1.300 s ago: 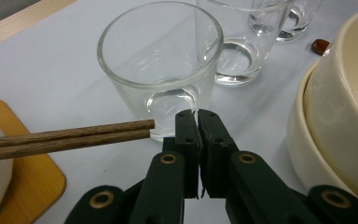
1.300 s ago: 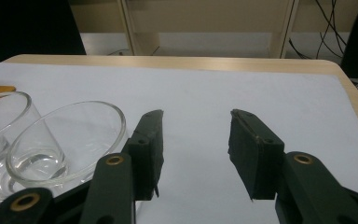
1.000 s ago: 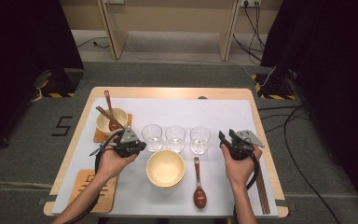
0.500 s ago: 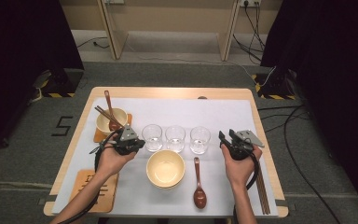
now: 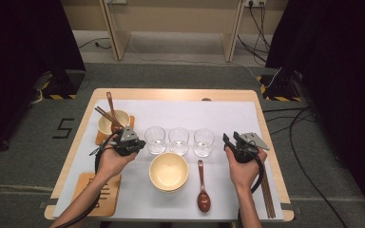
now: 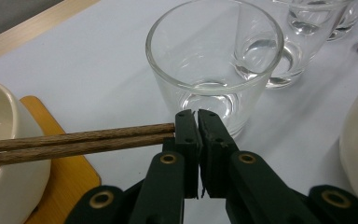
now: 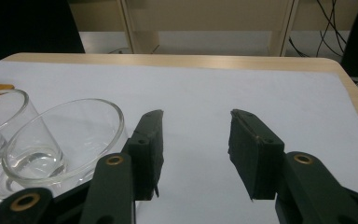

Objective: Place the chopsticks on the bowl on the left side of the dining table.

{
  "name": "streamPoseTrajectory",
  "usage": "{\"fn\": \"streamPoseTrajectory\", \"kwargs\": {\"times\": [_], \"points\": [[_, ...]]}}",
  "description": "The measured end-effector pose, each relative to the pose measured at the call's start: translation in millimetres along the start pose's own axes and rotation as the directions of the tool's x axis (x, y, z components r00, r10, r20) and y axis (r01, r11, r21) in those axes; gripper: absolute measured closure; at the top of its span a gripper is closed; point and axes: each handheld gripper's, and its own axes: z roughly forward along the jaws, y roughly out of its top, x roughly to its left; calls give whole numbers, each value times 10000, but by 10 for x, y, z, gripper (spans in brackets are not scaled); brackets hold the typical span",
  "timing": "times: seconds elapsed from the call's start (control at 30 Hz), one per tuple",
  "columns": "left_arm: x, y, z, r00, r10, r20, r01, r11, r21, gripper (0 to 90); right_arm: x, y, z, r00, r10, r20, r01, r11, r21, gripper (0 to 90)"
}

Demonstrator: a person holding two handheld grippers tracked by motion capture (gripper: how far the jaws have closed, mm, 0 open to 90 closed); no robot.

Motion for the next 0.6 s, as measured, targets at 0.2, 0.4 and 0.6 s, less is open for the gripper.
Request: {"fn": "streamPoseTrajectory", "kwargs": {"times": [0.2,0.4,0.6], "points": [[7,-3,-128,9999,-109,93,112,9993,-345,851,-1,-2,-4,10000,-10,11,10,10000,-6,553],[77,-37,-313,9994,-283,-192,270,9975,-658,853,8,-1,-3,10000,-52,-16,52,10000,-10,554],[198,-146,-349,9961,-460,-750,436,9985,-332,867,1,3,-8,10000,-23,21,23,10000,-9,554]]}}
